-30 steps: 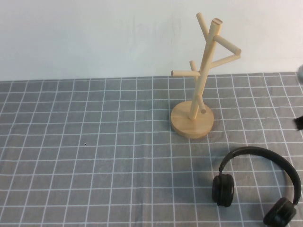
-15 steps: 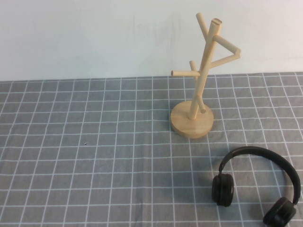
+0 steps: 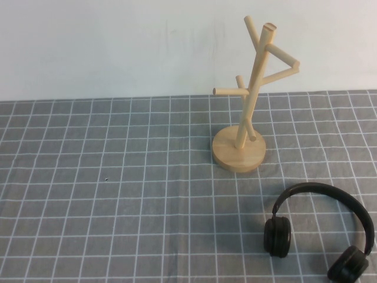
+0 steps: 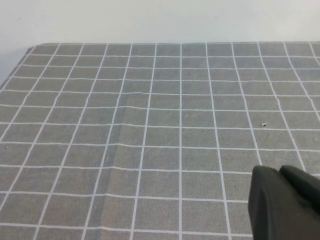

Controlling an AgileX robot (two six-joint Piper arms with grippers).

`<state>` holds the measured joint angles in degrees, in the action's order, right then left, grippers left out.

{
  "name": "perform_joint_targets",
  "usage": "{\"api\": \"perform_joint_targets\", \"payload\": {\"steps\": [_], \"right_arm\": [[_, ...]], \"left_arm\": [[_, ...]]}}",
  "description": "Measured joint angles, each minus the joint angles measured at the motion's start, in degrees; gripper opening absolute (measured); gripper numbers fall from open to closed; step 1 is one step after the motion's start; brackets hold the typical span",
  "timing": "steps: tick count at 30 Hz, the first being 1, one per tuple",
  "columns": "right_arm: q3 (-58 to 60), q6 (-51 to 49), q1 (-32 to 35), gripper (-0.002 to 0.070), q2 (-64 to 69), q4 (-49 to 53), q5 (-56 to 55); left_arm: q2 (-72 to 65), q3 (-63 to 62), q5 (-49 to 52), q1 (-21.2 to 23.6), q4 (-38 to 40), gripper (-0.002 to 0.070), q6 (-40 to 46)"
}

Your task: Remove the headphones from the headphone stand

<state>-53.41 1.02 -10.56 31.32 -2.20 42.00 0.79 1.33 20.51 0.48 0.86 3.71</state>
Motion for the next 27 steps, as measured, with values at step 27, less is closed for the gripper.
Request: {"api": "perform_joint_targets", "payload": {"steps": [27], "right_arm": [[32.2, -3.8, 10.7, -0.0006, -27.7, 8.6, -7.7]], "left_arm": [[0.0, 0.0, 0.0, 0.0, 0.0, -0.0004, 0.0]]}}
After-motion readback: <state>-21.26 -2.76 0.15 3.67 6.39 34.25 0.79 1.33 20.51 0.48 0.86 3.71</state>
